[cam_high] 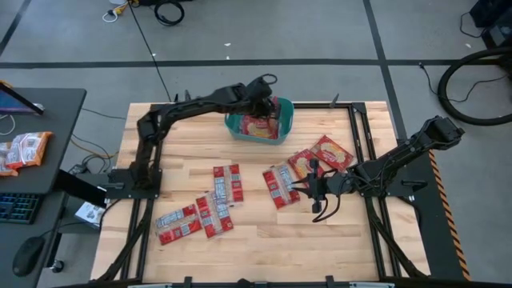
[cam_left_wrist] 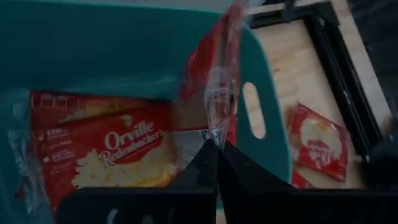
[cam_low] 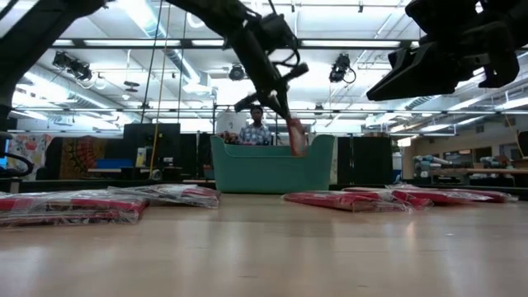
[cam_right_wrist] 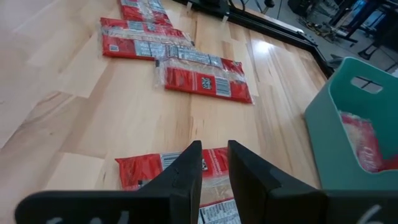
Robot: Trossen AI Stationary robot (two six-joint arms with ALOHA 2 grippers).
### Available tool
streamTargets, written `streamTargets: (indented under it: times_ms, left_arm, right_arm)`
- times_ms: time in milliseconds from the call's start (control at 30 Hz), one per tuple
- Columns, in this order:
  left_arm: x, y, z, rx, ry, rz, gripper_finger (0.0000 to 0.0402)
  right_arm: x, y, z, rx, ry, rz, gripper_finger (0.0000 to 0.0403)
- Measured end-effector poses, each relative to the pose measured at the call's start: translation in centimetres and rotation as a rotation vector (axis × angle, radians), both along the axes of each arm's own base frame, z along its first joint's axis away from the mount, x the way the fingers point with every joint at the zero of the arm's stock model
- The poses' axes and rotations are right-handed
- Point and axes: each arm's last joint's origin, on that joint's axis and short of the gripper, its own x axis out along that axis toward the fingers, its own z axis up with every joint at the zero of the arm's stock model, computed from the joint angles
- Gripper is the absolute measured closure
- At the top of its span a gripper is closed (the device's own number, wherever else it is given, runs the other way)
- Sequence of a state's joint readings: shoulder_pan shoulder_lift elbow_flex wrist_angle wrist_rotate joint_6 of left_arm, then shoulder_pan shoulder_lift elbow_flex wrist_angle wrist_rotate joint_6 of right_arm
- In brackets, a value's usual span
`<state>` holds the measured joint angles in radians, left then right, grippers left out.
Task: Sort popcorn bags into baskets
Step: Put the red popcorn bag into the green bin
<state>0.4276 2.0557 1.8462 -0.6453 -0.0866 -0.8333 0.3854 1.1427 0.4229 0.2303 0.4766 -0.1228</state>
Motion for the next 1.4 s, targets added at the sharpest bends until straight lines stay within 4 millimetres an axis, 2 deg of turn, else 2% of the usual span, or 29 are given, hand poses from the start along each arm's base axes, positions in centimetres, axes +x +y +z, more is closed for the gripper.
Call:
streamTargets:
  times_ms: [133, 333, 567, 733, 867, 967, 1133, 1267, 1400]
  left_arm:
    - [0.3, 0.3, -1.6, -0.046, 0.026, 0.062, 0.0395]
    - [-0.5, -0.2, -2.1, -0.048, 0.132, 0.192, 0.0391]
    - [-1.9, -0.8, -2.8, -0.024, 0.329, 0.219, 0.0334]
    - [-2.4, -1.2, -2.6, 0.020, 0.414, 0.150, 0.0276]
    - [-2.4, -2.2, -1.5, 0.054, 0.439, -0.056, 0.0244]
    - [-1.8, -4.5, -0.6, 0.146, 0.468, -0.279, 0.0238]
    - [-0.1, -11.4, 0.2, 0.343, 0.533, -0.667, 0.0244]
    - [0.5, -16.6, 0.1, 0.469, 0.585, -0.873, 0.0253]
    - [0.1, -21.0, -1.0, 0.487, 0.637, -1.027, 0.0257]
  right_arm:
    - [0.0, 0.0, 0.0, 0.009, 0.000, 0.003, 0.0321]
    - [0.0, 0.1, 0.0, 0.017, -0.001, 0.005, 0.0321]
    - [-0.1, 0.6, 0.1, 0.023, -0.015, 0.026, 0.0321]
    - [-0.1, 0.6, 0.1, 0.019, -0.015, 0.028, 0.0321]
    - [-0.1, 0.6, 0.1, 0.018, -0.014, 0.028, 0.0321]
    - [-0.1, 0.6, 0.1, 0.016, -0.013, 0.029, 0.0321]
    - [-0.2, 0.6, 0.1, 0.012, -0.006, 0.028, 0.0321]
    - [-0.1, 0.6, 0.1, 0.013, -0.008, 0.028, 0.0321]
    - [-0.1, 0.6, 0.1, 0.018, -0.010, 0.026, 0.0321]
